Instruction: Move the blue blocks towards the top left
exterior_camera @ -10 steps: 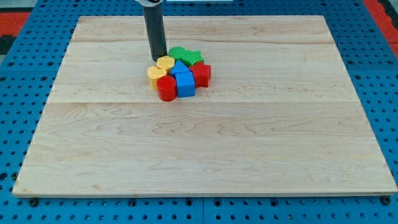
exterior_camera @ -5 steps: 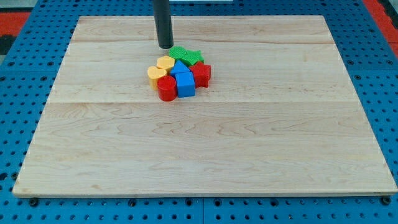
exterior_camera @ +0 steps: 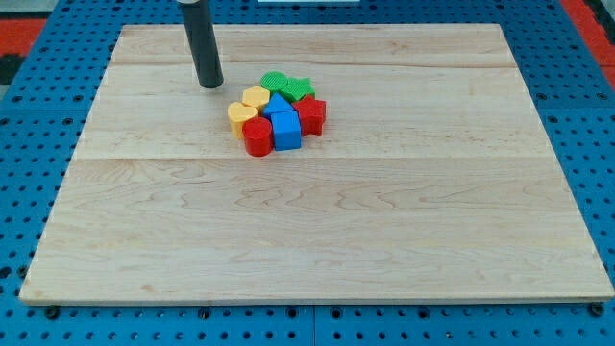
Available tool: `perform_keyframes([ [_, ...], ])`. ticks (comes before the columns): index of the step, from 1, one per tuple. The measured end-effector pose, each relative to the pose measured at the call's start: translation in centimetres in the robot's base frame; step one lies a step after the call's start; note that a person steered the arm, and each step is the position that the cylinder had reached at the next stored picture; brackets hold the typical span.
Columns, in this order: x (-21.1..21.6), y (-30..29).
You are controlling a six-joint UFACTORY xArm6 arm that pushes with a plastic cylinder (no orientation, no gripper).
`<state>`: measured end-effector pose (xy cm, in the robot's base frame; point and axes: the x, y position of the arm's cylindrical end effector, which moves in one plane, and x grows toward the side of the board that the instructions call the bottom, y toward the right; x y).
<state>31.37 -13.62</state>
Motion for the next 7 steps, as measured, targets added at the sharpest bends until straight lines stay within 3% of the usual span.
perform_keyframes([
  [5,0.0,-3.3],
  [7,4.6,-2.6],
])
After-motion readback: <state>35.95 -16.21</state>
